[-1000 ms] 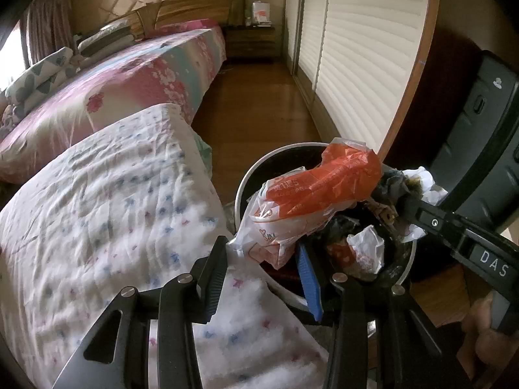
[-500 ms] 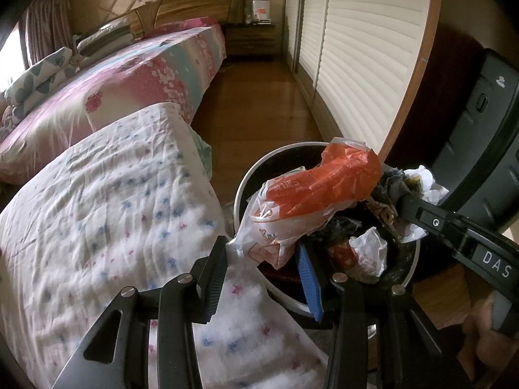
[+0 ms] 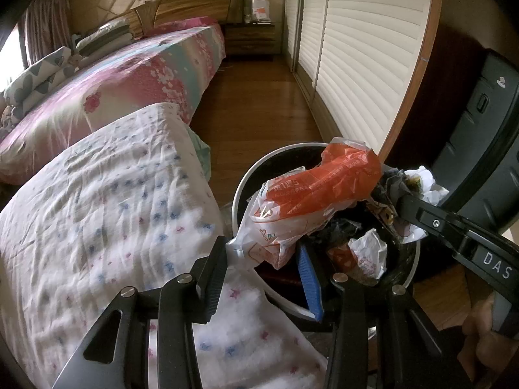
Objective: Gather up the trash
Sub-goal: 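Hold the orange bag and white wrapper above the bin opening with both tools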
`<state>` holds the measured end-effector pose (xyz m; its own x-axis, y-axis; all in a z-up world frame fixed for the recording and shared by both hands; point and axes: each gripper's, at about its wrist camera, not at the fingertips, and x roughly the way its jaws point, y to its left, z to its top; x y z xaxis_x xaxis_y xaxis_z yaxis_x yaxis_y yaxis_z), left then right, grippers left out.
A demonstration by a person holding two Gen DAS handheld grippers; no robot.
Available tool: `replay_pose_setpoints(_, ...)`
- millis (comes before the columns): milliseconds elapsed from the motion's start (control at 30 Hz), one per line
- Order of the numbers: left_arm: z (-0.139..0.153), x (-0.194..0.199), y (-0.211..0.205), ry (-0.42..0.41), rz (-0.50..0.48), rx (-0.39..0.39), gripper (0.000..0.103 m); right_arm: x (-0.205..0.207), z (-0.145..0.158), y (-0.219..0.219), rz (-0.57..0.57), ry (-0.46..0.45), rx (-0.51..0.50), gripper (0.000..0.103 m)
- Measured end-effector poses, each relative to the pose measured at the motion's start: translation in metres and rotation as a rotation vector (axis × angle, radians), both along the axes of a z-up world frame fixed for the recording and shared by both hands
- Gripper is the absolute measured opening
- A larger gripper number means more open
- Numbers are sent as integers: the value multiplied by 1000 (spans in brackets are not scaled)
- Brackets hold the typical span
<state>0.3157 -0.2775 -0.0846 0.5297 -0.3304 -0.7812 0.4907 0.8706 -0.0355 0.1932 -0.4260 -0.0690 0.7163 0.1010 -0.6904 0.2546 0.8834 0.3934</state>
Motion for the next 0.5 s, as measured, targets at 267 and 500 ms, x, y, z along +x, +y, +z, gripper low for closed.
replay_pose_setpoints(267, 0, 0, -1, -1, 0, 2, 41, 1, 0, 0, 0, 1, -1, 17)
replay_pose_setpoints(500, -1, 1, -1, 0, -1, 2, 42, 1, 0, 0, 0, 1, -1, 17)
